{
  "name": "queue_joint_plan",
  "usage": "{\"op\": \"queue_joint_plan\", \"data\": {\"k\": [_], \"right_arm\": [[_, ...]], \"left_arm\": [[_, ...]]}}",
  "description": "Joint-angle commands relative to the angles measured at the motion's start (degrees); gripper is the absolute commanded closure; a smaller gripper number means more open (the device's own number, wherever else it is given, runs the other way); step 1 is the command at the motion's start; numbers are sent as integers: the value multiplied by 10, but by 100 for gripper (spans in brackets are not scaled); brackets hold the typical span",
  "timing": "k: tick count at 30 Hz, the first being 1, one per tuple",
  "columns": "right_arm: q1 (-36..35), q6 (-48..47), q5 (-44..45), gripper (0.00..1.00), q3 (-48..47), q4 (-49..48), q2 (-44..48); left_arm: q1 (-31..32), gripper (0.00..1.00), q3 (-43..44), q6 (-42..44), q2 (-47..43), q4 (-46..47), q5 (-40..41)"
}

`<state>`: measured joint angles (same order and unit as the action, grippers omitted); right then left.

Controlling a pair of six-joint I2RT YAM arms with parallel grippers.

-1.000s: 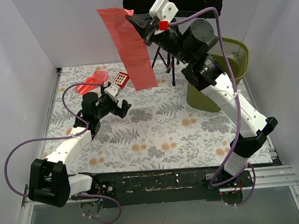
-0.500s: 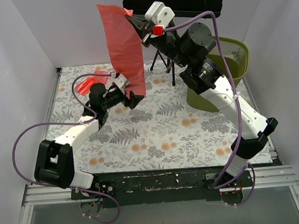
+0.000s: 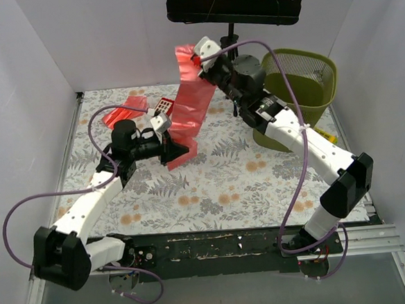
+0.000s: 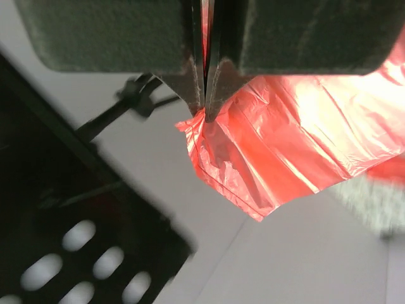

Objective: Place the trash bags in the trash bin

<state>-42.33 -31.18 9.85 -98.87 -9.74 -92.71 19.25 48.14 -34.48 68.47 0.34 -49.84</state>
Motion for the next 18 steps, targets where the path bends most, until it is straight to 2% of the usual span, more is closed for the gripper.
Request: {"op": "queue_joint_plan", "data": {"k": [1,5,8,10,12,15,18], "right_arm": [[-4,9,13,99,70,86,30],[-4,42,-6,98,111,126,-4],[7,74,6,58,60,160,-56],[28,80,-27,45,33,174,-63],[48,77,-49,41,10,198,-60],[87,93,-68,40,-20,235,-42],[110,76,-168,40,21,223,28]], "left_arm": [[-4,100,-21,35,-62,-165,-51],[-16,100,-65,-25,-72,-122,-103],[-18,100,-39,4,-36,-165,-139],[-21,100,-7,-1,-21,-189,-141],[-22,100,22,-10,-12,-212,-131],[-21,100,93,52,36,-311,-134],[-37,100,187,106,119,-417,-170]]}}
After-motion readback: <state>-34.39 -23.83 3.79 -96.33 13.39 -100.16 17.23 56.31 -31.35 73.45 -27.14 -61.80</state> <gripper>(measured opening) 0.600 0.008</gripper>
